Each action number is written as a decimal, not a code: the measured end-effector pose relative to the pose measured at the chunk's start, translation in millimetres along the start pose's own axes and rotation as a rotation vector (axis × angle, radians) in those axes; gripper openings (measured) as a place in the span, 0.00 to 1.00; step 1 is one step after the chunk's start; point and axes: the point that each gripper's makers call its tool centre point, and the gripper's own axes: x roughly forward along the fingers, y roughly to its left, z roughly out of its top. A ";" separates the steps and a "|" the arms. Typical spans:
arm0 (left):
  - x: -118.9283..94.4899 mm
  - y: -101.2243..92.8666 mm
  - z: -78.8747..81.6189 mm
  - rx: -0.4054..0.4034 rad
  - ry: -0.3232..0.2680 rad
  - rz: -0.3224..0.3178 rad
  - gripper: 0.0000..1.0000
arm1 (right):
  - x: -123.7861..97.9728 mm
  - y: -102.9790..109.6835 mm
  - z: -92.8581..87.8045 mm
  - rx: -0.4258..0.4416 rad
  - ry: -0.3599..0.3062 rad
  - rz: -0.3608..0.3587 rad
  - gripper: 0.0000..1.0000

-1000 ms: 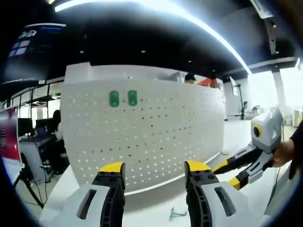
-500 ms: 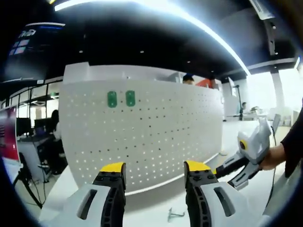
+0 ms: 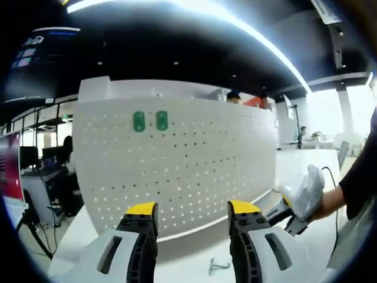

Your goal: Insert the hook assembly into the mounting plate slot until the hook locks in place.

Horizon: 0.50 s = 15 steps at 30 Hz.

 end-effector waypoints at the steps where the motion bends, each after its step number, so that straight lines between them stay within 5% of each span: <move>1: 0.0 0.1 -0.1 0.000 0.000 0.000 0.48 | 1.1 0.3 -0.7 -0.003 0.004 0.002 0.35; 15: -0.6 0.2 -0.9 -0.001 0.005 0.000 0.47 | 17.2 -0.2 -1.9 -0.075 0.045 0.012 0.33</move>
